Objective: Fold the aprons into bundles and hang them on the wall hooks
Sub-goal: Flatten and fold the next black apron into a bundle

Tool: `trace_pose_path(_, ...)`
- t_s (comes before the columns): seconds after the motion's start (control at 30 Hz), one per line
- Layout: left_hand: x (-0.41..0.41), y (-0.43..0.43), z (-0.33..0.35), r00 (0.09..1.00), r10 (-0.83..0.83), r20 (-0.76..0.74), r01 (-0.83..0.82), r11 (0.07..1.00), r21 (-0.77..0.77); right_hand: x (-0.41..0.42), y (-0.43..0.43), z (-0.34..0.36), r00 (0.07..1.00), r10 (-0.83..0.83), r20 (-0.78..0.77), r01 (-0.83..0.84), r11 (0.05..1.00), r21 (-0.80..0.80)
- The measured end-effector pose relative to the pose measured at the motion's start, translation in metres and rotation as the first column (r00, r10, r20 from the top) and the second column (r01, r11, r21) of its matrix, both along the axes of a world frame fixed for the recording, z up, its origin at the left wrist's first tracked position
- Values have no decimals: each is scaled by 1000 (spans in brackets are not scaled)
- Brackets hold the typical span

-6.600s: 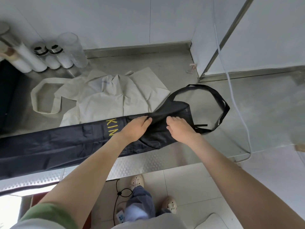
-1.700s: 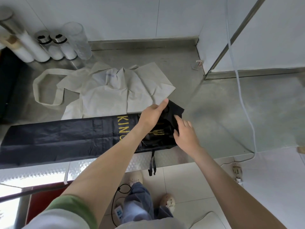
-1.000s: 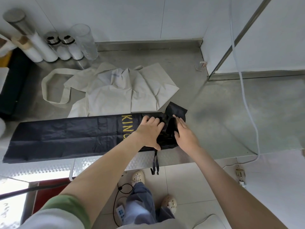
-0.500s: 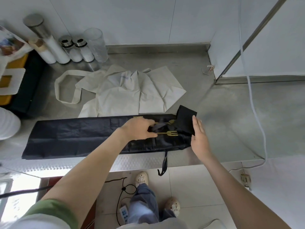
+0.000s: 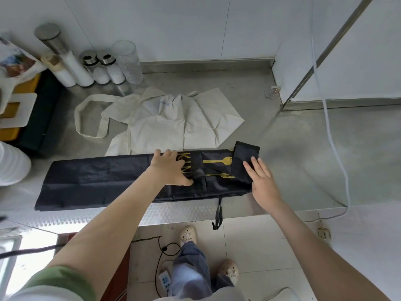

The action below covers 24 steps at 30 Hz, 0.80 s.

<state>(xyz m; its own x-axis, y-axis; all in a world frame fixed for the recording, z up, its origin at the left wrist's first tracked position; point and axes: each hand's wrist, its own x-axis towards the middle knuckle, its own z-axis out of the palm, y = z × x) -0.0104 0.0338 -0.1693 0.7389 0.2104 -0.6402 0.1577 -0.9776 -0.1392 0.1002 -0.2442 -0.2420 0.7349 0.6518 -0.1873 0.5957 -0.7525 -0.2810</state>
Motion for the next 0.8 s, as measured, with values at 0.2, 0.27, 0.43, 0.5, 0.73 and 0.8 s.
trace_pose_path(0.2,29,-40,2,995,90,43,-70,938,-340,1,4,3,997,-23,-78,33,991,130)
trace_pose_path(0.27,33,-46,-3,998,30,52,-13,952,-307,1,0,7,994,-43,-104,65,974,217)
trace_pose_path(0.43,31,-45,-11,991,-104,84,119,972,-202,4,-20,7,988,11,-155,23,977,213)
trace_pose_path(0.5,30,-43,-13,985,-133,106,152,968,-198,5,-28,3,983,38,-178,-6,984,178)
trace_pose_path(0.73,25,-32,-16,990,96,107,-59,949,-310,8,-34,-6,965,127,-227,-101,987,126)
trace_pose_path(0.8,23,-33,-16,993,55,108,-17,946,-323,9,-37,-6,970,140,-197,-117,986,122)
